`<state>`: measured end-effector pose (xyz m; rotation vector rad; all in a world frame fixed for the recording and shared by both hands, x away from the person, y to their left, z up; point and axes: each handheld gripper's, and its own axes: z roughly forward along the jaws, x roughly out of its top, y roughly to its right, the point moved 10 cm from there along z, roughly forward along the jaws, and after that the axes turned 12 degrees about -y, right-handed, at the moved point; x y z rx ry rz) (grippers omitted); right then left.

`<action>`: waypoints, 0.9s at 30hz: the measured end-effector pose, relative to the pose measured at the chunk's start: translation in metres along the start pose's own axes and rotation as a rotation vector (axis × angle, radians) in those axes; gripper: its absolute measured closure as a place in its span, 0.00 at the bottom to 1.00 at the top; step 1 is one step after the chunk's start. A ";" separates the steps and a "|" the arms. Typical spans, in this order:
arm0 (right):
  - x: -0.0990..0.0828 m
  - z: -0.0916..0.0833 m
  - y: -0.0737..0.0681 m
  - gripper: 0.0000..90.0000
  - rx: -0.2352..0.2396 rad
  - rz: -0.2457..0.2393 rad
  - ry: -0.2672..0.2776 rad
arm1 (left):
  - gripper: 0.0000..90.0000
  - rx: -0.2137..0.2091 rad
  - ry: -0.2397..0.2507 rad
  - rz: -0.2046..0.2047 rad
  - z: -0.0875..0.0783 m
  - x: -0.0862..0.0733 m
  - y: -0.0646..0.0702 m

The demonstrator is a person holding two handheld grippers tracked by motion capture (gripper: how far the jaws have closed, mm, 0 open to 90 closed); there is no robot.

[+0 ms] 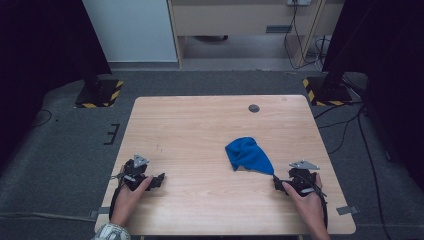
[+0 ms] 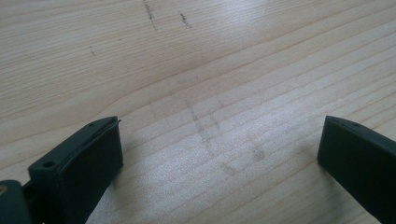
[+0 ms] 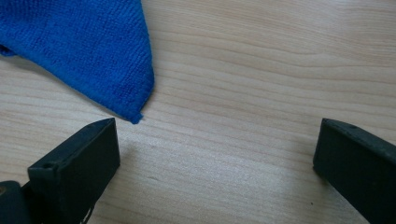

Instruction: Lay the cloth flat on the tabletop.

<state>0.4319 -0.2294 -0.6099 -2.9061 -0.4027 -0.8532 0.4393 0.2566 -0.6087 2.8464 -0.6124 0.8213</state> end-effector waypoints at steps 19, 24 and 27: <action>0.029 -0.032 -0.030 0.27 0.088 -0.171 0.113 | 0.00 0.001 -0.002 0.000 0.002 0.003 -0.001; 0.039 -0.033 -0.042 0.31 0.119 -0.196 0.117 | 0.00 0.001 -0.001 0.000 0.002 0.003 -0.001; 0.049 -0.031 -0.050 0.29 0.137 -0.211 0.120 | 0.00 0.001 -0.002 0.000 0.002 0.003 -0.001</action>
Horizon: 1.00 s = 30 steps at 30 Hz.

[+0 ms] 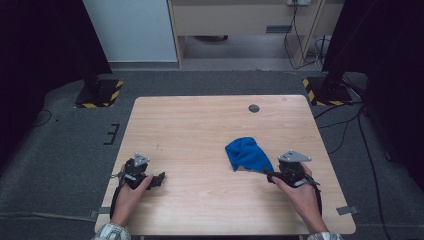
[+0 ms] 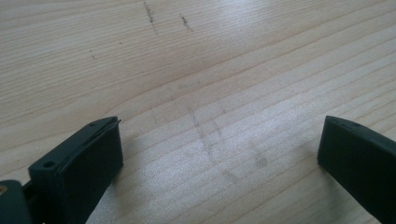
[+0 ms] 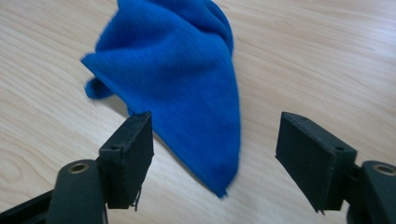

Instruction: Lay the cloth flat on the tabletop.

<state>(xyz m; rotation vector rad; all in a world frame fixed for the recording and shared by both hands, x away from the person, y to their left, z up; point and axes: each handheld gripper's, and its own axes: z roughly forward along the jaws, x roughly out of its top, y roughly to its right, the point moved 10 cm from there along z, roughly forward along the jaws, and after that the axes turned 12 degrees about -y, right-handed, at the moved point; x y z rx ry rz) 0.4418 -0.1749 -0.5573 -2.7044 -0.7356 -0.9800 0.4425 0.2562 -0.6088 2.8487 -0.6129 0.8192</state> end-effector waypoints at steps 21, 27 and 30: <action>0.065 0.049 -0.029 0.29 0.055 -0.035 0.012 | 0.00 0.002 0.003 0.001 0.000 0.001 0.000; 0.062 0.061 -0.031 0.51 0.055 -0.047 -0.052 | 0.01 -0.004 0.006 0.002 0.000 0.000 0.000; 0.057 0.068 -0.031 0.61 0.050 -0.061 -0.089 | 0.01 -0.004 0.006 0.002 0.000 0.000 0.001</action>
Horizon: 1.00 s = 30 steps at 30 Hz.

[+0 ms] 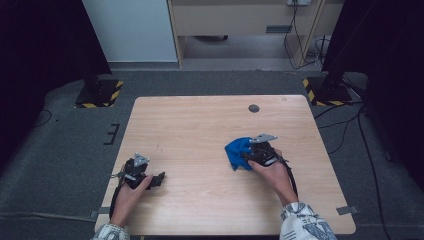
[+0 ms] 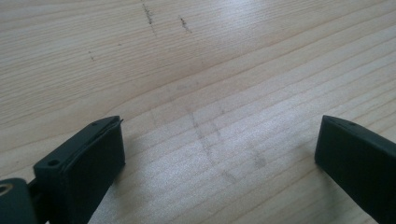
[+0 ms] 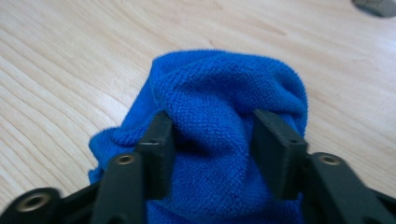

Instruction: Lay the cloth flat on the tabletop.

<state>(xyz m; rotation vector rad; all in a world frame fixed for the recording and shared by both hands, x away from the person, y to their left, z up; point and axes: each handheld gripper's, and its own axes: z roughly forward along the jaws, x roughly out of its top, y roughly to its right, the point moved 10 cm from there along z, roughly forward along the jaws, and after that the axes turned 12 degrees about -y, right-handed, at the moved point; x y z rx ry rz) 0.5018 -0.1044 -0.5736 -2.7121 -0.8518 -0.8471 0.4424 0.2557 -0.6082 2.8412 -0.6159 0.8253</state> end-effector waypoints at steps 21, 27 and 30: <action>0.033 -0.002 -0.068 0.89 0.161 -0.037 0.080 | 0.11 -0.046 0.041 -0.002 -0.007 0.008 0.009; 0.051 0.002 -0.102 0.89 0.198 -0.067 0.094 | 0.13 -0.051 0.057 0.008 -0.010 0.012 0.013; 0.055 0.005 -0.115 0.89 0.202 -0.085 0.090 | 0.13 -0.055 0.061 0.007 -0.011 0.012 0.014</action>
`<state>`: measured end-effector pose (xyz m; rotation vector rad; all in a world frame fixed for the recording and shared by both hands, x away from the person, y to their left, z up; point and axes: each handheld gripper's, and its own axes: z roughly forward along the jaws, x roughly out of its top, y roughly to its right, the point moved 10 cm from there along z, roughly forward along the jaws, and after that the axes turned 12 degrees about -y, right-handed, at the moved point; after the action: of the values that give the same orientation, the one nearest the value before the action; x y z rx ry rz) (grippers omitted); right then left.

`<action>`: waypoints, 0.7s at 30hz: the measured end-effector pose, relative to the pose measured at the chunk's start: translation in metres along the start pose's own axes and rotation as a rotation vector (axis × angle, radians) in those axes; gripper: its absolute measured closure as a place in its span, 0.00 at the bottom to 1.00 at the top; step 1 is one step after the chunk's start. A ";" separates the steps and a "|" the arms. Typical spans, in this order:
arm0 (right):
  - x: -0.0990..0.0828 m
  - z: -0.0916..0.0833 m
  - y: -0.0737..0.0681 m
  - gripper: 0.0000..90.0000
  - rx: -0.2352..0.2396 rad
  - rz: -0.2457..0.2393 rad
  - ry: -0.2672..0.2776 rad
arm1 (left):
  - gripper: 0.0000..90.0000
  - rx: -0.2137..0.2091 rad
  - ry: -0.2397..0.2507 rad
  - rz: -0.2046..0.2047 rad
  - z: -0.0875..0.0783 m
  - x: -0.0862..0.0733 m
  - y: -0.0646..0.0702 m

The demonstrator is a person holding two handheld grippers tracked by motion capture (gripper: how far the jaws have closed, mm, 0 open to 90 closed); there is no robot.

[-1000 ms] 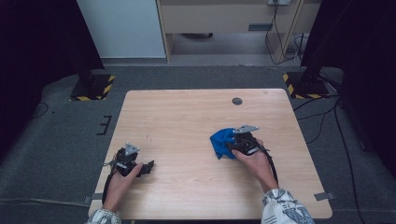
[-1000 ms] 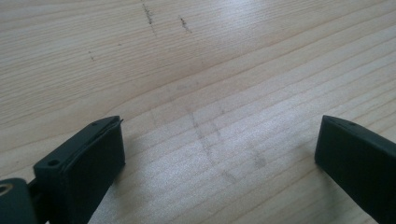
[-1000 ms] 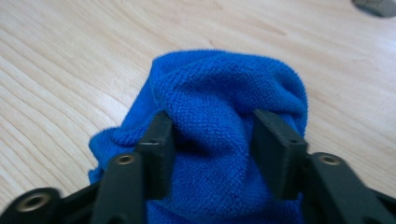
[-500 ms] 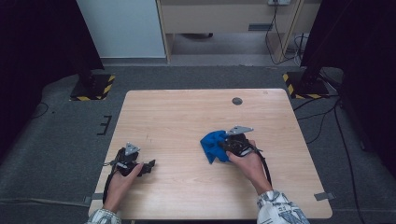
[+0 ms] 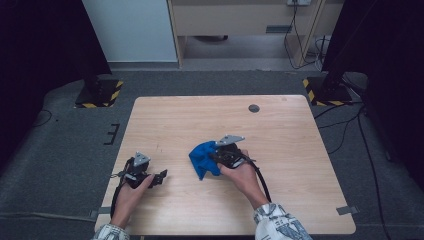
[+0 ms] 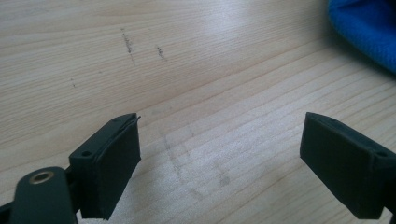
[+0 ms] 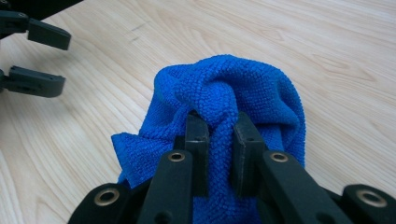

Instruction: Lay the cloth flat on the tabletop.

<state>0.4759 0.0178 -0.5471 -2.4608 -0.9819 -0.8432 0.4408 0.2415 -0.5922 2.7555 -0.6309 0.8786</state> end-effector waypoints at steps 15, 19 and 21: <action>0.002 -0.003 -0.007 0.62 -0.032 -0.018 -0.019 | 0.20 -0.024 0.031 0.056 -0.002 0.011 0.017; 0.004 -0.009 -0.007 0.74 -0.035 -0.031 0.002 | 0.23 -0.033 0.047 0.072 -0.003 0.017 0.024; 0.004 -0.011 -0.006 0.87 -0.032 -0.040 0.007 | 0.24 -0.043 0.054 0.077 -0.004 0.019 0.027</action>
<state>0.4694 0.0184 -0.5352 -2.4709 -1.0261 -0.8863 0.4410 0.2118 -0.5767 2.6756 -0.7408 0.9412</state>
